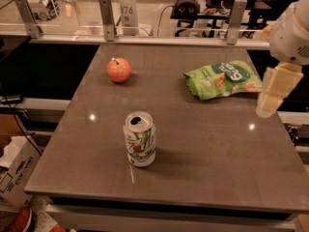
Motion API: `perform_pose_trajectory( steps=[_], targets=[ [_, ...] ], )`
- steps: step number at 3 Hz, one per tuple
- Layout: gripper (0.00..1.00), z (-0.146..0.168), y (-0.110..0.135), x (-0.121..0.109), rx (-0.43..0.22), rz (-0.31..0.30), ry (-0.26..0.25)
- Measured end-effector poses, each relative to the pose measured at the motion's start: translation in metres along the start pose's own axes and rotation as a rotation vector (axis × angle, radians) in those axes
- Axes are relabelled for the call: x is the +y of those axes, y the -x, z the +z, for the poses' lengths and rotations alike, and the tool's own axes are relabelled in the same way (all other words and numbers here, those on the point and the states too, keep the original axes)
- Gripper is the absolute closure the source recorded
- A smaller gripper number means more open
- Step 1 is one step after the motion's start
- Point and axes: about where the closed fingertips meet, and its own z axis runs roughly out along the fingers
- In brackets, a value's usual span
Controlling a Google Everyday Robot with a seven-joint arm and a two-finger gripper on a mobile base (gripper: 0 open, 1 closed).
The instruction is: Move green rice chip bag near 7up can
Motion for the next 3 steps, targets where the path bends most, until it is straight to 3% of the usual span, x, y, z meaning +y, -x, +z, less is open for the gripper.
perform_pose_trajectory(
  steps=[2,3],
  targets=[
    [0.00,0.044,-0.005,-0.054,-0.036,-0.054,-0.004],
    [0.00,0.069,-0.003,-0.068,-0.023,-0.086,0.018]
  ],
)
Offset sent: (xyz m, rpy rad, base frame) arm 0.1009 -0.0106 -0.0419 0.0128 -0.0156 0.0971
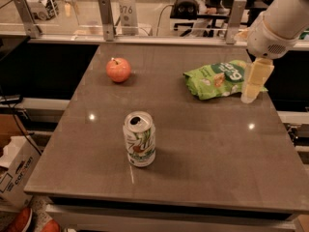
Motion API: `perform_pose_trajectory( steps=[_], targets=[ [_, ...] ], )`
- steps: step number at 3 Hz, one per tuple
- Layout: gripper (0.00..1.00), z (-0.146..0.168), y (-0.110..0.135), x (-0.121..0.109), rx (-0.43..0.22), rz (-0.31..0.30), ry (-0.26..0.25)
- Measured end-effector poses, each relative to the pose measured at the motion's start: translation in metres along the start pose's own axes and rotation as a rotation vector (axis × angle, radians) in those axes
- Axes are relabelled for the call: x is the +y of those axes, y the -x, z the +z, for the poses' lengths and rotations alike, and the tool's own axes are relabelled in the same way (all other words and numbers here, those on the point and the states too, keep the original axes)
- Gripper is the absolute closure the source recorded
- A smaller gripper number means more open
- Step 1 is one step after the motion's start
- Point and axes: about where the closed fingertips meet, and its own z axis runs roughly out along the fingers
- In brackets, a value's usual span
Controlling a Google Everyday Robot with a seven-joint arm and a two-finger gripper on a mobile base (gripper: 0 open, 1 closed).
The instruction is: Move green rice chip bag near 7up can
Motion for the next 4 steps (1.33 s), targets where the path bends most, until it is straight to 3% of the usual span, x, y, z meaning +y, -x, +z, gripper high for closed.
perform_pose_trajectory(
  steps=[2,4],
  targets=[
    [0.00,0.059,0.002,-0.022,0.006,-0.029,0.092],
    [0.00,0.098,0.006,-0.032,0.010,-0.044,0.188]
  ],
)
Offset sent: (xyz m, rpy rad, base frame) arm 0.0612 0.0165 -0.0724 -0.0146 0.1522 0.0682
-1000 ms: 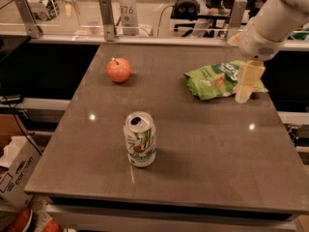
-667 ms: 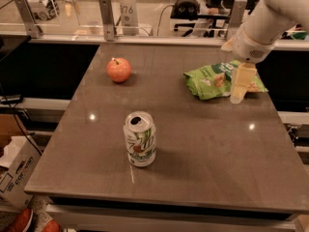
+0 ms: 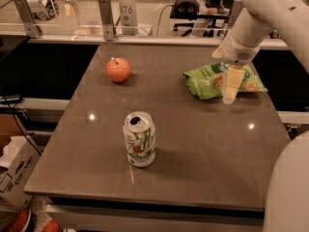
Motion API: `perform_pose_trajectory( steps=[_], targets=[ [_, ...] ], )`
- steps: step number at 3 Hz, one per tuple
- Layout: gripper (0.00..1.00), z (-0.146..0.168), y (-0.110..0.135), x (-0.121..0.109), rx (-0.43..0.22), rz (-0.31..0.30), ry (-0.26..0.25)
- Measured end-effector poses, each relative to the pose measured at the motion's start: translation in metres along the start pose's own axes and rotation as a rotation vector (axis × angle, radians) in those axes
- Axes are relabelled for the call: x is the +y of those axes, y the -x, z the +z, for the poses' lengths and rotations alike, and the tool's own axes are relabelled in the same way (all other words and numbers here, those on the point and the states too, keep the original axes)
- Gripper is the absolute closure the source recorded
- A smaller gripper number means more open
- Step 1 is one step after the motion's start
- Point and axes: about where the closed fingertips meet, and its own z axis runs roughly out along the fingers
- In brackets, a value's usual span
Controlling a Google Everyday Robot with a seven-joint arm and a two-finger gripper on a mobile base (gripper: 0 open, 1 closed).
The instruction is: Move green rice chip bag near 7up can
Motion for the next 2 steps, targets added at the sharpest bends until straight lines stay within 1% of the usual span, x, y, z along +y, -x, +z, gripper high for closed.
perform_pose_trajectory(
  steps=[1,2],
  targets=[
    [0.00,0.0102,0.0072,-0.0030,0.004,-0.028,0.042],
    [0.16,0.0134,0.0150,-0.0056,0.001,-0.061,0.068]
  ],
)
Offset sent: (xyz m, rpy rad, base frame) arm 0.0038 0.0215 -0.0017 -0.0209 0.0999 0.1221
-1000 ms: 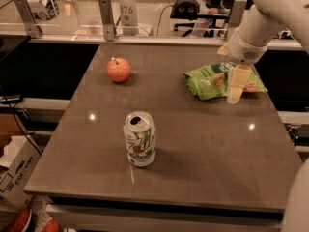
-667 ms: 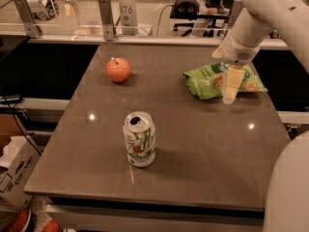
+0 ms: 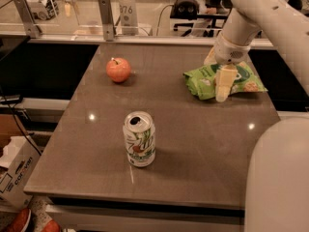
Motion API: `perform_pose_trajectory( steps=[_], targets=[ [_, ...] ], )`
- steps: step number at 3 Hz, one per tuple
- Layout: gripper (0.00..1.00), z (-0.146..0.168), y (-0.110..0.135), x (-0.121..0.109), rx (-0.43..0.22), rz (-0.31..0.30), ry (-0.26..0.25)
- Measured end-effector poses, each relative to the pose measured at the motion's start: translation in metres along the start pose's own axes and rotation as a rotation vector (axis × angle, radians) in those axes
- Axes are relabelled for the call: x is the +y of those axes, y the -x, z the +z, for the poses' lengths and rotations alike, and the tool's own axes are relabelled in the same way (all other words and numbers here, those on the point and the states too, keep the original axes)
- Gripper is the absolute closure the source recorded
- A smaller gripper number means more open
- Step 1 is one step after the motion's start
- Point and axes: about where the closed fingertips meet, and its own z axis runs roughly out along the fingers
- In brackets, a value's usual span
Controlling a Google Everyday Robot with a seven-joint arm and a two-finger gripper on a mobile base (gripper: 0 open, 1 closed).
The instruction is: Move green rice chip bag near 7up can
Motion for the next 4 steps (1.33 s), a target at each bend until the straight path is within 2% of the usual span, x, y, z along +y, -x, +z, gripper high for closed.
perform_pose_trajectory(
  steps=[2,3,4],
  targets=[
    [0.62,-0.008,0.008,0.005,0.001,-0.019,0.015],
    [0.85,-0.023,0.016,0.013,-0.012,-0.030,0.004],
    [1.00,-0.039,0.031,0.031,-0.039,-0.053,0.002]
  ],
)
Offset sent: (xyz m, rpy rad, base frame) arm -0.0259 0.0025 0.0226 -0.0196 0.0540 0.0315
